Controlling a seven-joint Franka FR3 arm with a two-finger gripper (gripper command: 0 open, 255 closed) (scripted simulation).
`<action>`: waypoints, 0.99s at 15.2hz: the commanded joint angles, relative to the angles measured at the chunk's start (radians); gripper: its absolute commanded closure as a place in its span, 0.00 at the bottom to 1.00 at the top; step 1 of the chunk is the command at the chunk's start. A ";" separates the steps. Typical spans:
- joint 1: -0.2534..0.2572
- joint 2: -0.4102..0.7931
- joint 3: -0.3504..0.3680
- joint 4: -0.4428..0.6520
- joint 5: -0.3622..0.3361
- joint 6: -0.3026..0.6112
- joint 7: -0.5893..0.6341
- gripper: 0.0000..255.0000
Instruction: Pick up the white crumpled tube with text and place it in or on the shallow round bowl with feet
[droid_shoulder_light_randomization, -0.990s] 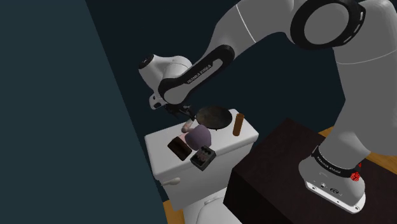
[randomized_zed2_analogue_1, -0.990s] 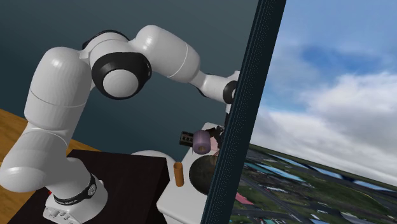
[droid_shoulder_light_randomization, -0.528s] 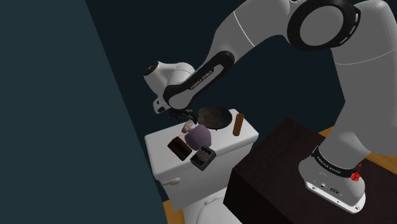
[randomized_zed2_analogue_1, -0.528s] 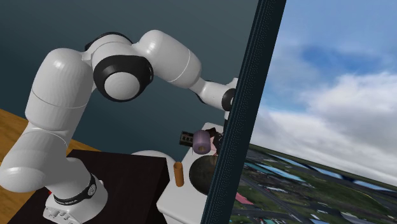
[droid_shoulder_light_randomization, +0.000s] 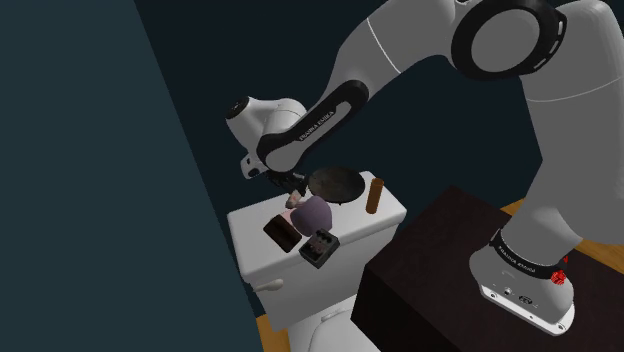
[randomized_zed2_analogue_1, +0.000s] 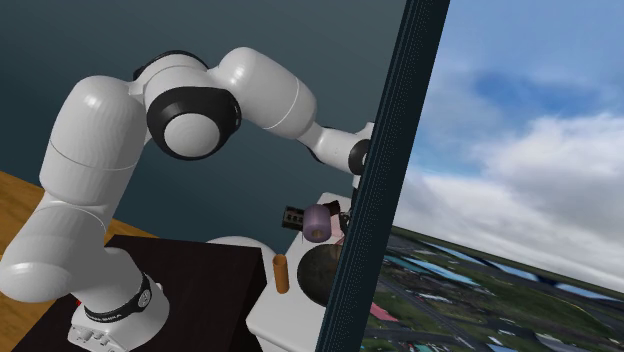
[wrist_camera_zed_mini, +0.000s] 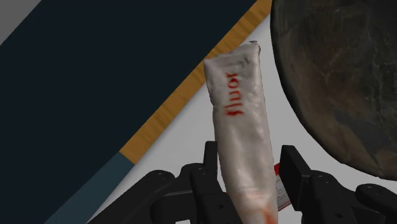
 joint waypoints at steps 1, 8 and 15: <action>0.000 0.000 0.000 0.000 0.000 0.000 0.000 1.00; -0.001 -0.009 0.001 0.000 0.003 -0.008 -0.003 1.00; -0.005 -0.066 0.011 0.007 0.020 -0.069 -0.025 1.00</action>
